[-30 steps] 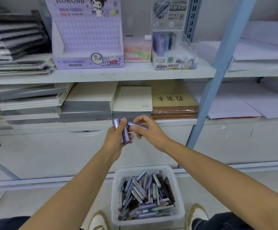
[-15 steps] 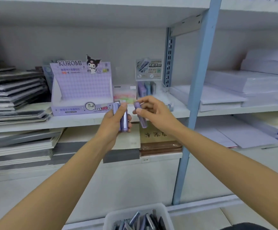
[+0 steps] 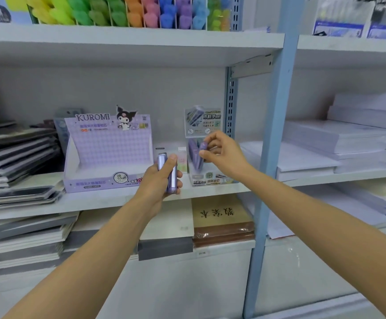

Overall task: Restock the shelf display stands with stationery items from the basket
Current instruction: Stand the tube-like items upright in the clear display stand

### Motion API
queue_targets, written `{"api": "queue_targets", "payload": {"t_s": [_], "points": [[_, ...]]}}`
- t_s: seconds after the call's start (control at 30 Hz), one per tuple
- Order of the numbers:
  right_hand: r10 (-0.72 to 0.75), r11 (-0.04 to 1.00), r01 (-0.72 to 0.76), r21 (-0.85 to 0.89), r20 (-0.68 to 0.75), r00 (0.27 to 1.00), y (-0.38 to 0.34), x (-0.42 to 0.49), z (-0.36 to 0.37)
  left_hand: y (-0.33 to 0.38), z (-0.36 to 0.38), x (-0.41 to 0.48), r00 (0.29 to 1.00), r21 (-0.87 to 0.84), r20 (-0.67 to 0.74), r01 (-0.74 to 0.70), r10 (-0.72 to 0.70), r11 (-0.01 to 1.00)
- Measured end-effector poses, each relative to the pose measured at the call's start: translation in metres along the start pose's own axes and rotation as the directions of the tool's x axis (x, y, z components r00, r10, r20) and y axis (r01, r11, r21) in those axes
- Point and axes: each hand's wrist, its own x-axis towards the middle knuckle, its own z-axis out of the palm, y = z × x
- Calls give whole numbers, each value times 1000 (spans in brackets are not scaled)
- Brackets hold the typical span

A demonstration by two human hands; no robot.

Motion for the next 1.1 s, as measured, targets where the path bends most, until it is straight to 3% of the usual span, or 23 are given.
{"api": "queue_targets", "payload": {"t_s": [0.27,0.43,0.6,0.7,0.83,1.1], "points": [[-70,976,91,-199,110,991,5,3,0,-2,0,9,1000,-5,0,30,-30,1000],[-222,922,223,-317,40,974,12,0,10,-2,4,8,998,-18,24,59,-59,998],[-214,906,202,-373,11,977,18,-2,9,1,6,7,997,-24,57,58,-57,998],[-207,944,194,-268,-20,978,8,-3,5,1,8,5,996,-1,76,50,-50,999],[-95,988,72,137,176,980,-11,-12,7,3,16,0,991,-14,135,27,-24,1000],[-77,952,-28,306,325,943,-20,-20,-1,10,23,-12,975,-49,221,22,-11,999]]}}
